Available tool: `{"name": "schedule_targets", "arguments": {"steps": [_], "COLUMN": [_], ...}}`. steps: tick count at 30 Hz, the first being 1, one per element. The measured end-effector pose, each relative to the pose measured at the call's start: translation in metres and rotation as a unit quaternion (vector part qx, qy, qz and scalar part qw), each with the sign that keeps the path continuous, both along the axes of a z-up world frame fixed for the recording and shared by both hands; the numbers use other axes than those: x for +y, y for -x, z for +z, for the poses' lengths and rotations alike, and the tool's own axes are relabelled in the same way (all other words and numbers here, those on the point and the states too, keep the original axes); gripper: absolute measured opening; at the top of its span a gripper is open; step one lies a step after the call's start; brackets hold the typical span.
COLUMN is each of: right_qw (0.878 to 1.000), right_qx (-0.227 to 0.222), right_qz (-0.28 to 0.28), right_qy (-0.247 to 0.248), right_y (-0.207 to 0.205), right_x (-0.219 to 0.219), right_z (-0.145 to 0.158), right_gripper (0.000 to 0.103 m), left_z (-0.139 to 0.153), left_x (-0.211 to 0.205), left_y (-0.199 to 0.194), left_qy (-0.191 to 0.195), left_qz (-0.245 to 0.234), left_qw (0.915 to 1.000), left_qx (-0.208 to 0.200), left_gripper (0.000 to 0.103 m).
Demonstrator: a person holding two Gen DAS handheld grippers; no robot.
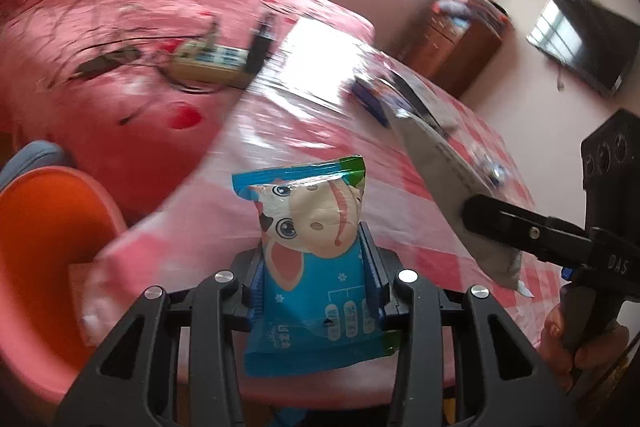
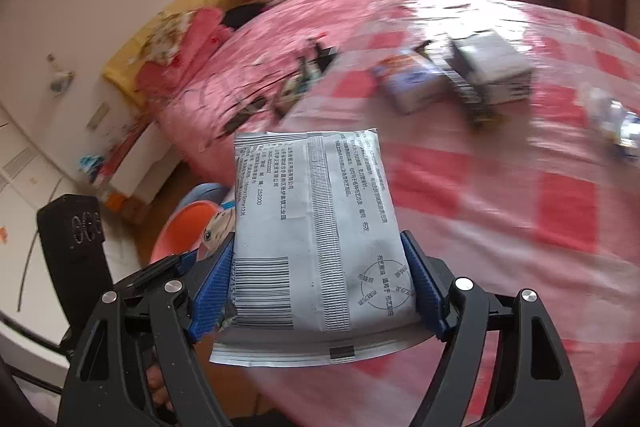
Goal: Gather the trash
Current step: 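Carry the wipes pack and grey bag over the orange bucket and open both tools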
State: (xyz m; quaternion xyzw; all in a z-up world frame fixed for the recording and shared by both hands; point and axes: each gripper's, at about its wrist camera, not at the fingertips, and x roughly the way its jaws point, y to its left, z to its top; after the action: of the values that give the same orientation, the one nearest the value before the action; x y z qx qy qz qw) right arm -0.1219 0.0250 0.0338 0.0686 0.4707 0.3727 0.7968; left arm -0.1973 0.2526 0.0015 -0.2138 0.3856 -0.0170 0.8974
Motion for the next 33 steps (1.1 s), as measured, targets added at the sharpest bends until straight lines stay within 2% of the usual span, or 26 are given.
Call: {"name": "schedule_targets", "arguments": {"steps": [6,9,13,15,16,17,18,19,21,24,28,33], "right_qw": [0.997,0.993,0.985,0.983,0.981,0.982,0.982,0.983,0.984,0.989,0.993,0.995], "right_qx": [0.01,0.004,0.001,0.006,0.012,0.019,0.024,0.033,0.037,0.009,-0.033,-0.061], "right_qz": [0.075,0.117,0.169,0.184,0.189,0.188,0.184,0.18,0.172,0.144,0.113,0.082], "right_qy": [-0.018,-0.019,-0.028,-0.028,-0.028,-0.024,-0.02,-0.019,-0.022,-0.018,-0.006,0.001], "right_y": [0.014,0.025,0.043,0.046,0.048,0.049,0.047,0.047,0.047,0.044,0.041,0.038], "right_x": [0.068,0.108,0.166,0.189,0.198,0.207,0.208,0.207,0.198,0.178,0.154,0.123], "right_z": [0.01,0.016,0.019,0.016,0.013,0.007,0.005,0.0,-0.002,0.003,0.009,0.008], "right_gripper": [0.078,0.078,0.08,0.083,0.087,0.089,0.089,0.089,0.089,0.089,0.089,0.09], "left_z": [-0.003,-0.013,-0.029,-0.036,-0.039,-0.041,-0.042,-0.043,-0.043,-0.042,-0.038,-0.033], "left_x": [0.07,0.109,0.151,0.166,0.172,0.179,0.183,0.187,0.192,0.198,0.193,0.178], "left_y": [0.043,0.066,0.093,0.1,0.104,0.108,0.111,0.113,0.117,0.118,0.111,0.101], "left_qy": [-0.005,0.005,0.016,0.018,0.019,0.015,0.01,0.002,-0.007,-0.012,-0.012,-0.004], "left_qz": [0.096,0.149,0.22,0.244,0.257,0.268,0.275,0.282,0.293,0.299,0.294,0.271], "left_qw": [0.9953,0.9884,0.9744,0.9684,0.9648,0.9618,0.9598,0.9573,0.9539,0.952,0.9536,0.9605], "left_qx": [0.009,0.026,0.043,0.051,0.053,0.055,0.057,0.063,0.067,0.067,0.066,0.06], "left_gripper": [0.041,0.041,0.042,0.055,0.059,0.068,0.076,0.079,0.08,0.081,0.084,0.085]}}
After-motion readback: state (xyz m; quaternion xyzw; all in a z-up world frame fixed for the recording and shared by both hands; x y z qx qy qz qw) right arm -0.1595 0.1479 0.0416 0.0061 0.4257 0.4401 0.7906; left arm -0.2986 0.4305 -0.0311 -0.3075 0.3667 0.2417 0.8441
